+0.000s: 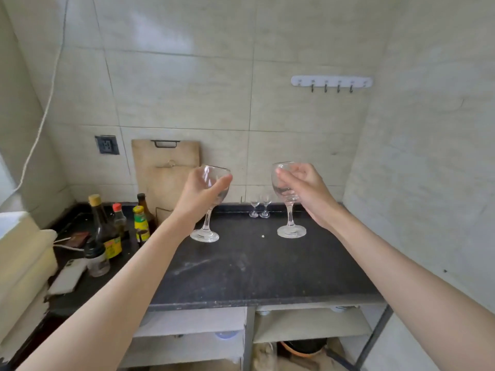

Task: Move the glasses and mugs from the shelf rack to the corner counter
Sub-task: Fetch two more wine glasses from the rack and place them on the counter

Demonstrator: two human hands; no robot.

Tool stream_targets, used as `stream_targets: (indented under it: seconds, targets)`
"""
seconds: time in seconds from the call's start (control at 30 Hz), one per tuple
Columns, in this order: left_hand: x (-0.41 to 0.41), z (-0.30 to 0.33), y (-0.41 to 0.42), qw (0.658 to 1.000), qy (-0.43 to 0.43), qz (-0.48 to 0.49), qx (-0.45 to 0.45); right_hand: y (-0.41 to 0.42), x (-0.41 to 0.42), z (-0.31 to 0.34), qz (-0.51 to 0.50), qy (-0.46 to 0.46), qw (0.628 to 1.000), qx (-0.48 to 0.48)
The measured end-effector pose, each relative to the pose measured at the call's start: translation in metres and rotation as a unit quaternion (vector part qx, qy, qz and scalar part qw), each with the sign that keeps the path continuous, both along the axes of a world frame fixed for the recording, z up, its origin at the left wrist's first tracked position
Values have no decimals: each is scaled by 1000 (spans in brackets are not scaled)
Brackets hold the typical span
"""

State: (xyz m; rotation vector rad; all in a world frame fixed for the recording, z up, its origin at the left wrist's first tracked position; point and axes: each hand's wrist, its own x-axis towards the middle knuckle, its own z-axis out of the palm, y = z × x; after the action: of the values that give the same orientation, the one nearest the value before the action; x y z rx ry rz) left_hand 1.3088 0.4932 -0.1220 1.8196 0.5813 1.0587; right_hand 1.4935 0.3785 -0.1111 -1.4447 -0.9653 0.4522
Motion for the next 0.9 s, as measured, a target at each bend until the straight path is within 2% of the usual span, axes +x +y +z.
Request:
stream_targets:
  seconds: [0.1, 0.2, 0.5, 0.6, 0.67, 0.9]
  targets:
    - [62, -5, 31, 1000, 1, -12, 11, 22, 56, -3, -38, -5, 999, -1]
    - [121, -23, 59, 998, 16, -55, -23, 40, 105, -16, -60, -12, 998, -17]
    - [293, -74, 133, 986, 78, -107, -99, 117, 272, -68, -50, -18, 996, -75]
    - [351, -106, 167, 983, 88, -69, -143, 149, 331, -92, -33, -32, 994, -103]
    - [383, -124, 182, 977, 124, -31, -168, 167, 366, -107, -27, -37, 990, -134]
    - [469, -189, 224, 960, 230, 28, -159, 229, 453, -177, 46, -33, 971, -232]
